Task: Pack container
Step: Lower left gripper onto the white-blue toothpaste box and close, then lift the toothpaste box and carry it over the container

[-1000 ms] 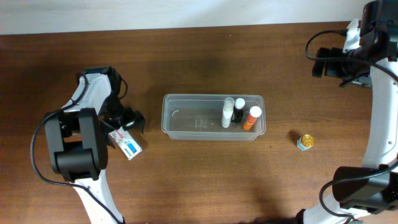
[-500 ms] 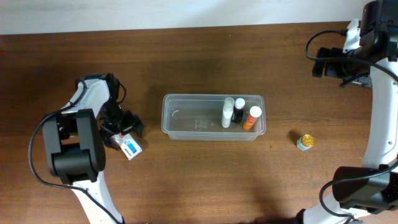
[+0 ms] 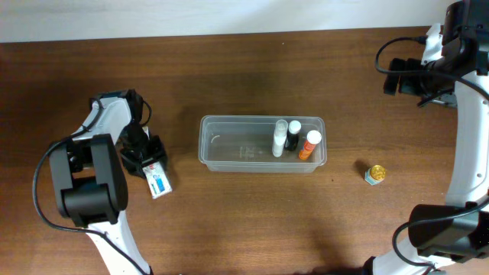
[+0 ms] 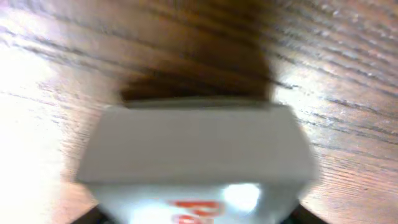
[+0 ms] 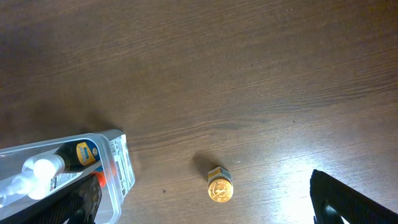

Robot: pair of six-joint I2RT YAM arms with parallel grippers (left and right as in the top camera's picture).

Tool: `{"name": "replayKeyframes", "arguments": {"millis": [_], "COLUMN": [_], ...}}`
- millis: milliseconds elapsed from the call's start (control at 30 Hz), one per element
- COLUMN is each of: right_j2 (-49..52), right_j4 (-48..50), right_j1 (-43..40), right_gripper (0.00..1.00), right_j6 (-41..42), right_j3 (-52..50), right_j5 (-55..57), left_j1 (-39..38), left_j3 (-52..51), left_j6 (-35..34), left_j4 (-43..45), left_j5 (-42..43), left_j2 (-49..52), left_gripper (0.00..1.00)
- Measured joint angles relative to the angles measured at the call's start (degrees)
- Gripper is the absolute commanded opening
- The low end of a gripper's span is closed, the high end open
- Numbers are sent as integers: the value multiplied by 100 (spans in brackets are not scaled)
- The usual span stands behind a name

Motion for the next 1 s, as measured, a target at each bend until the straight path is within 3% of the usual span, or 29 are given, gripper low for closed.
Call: {"name": "replayKeyframes", "arguments": {"millis": [500, 733, 1000], "right_j2": [0, 0, 0], "right_j4": [0, 0, 0], "right_j1": [0, 0, 0], "right_gripper": [98, 98, 98], "right_j6": [4, 4, 7], "right_j3": [0, 0, 0], "right_j5": [0, 0, 0], "left_j1": [4, 2, -280], "left_j3": [186, 1858, 3801], "left_j6": [492, 1471, 3180], "left_j4": [28, -409, -610], "left_j5": [-122, -179, -63], "left_j2": [-7, 37, 37], "left_gripper": [45, 45, 46]}}
